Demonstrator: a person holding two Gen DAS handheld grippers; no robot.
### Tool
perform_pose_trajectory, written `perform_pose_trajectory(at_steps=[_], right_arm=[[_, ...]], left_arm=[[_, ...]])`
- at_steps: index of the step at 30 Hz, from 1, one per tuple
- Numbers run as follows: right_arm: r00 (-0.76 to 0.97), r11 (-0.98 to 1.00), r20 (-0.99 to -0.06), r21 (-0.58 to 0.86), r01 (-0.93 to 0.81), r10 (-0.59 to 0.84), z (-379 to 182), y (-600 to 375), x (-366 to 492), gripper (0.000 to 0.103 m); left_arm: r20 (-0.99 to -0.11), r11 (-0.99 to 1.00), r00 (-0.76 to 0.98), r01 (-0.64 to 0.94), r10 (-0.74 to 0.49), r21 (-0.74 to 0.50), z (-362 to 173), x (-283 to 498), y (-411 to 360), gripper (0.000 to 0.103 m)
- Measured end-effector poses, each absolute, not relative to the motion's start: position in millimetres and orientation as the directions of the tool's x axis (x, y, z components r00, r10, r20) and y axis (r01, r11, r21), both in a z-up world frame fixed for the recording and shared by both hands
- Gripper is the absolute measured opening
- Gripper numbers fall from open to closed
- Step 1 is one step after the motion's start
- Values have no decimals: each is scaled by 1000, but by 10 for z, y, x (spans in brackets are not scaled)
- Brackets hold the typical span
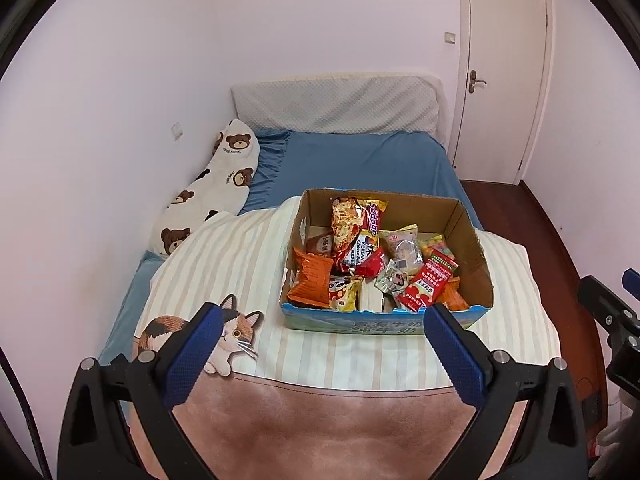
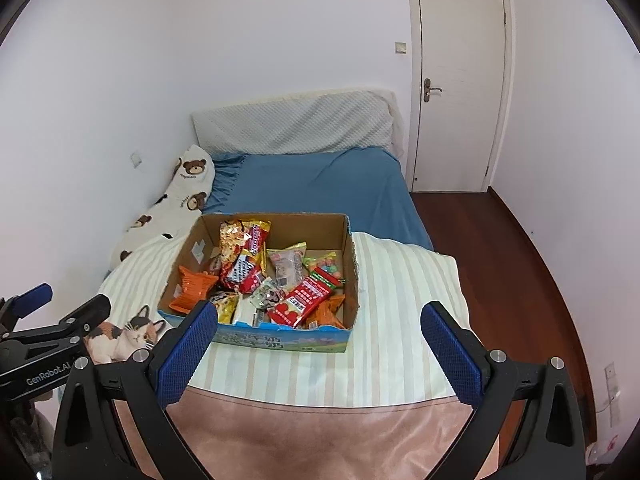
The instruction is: Organize snacks
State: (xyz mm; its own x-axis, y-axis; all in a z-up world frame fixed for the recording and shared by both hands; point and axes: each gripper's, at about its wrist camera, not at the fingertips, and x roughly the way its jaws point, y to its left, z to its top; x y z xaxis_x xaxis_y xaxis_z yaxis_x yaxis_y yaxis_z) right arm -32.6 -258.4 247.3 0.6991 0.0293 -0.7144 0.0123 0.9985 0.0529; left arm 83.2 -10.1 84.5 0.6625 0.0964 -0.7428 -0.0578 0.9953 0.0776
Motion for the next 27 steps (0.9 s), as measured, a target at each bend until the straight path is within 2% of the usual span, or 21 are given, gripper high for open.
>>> perform_pose_trajectory(at_steps=[10, 27], right_arm=[[666, 998, -745, 61, 14, 37, 2308, -2574, -236, 103], [672, 998, -740, 54, 17, 28, 2333, -2572, -258, 103]], left_arm=[[-751, 995, 653, -37, 94, 92, 790, 871, -141, 103], [-752, 996, 655, -24, 78, 83, 798, 877, -158, 103]])
